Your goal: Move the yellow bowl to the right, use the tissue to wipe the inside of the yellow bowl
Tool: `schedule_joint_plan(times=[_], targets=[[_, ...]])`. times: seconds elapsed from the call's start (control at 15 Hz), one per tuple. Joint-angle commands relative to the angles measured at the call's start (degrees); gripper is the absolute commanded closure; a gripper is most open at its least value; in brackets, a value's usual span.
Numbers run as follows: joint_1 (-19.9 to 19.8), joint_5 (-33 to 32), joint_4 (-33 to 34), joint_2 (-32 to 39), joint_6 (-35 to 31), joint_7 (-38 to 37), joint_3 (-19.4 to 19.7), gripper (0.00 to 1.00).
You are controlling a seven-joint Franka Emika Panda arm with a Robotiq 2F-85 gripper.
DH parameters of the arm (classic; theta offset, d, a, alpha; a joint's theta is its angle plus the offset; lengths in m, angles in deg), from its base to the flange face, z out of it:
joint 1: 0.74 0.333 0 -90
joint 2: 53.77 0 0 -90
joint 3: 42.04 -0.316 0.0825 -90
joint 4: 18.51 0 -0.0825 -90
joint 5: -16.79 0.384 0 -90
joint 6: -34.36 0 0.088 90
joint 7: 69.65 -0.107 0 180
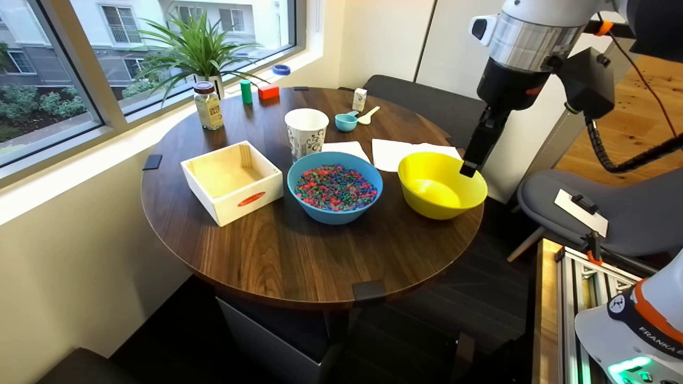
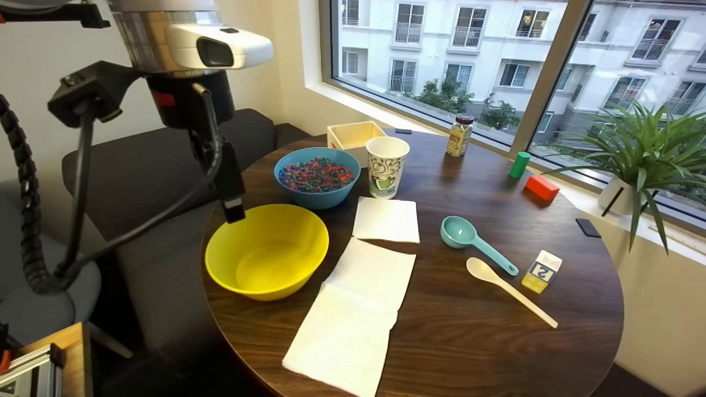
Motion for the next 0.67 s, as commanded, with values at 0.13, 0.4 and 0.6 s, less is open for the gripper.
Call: schedule_joint_plan(times=[0.13, 0.4, 0.6], targets=[[-3.64, 1.27, -8.30, -5.21, -10.48, 4.93, 6.79, 0.00], [-4.90, 3.25, -11.67, -5.63, -15.45, 9.88, 11.05, 0.00], [-4.91, 4.88, -12.96, -4.55, -18.28, 13.48, 12.94, 0.00]])
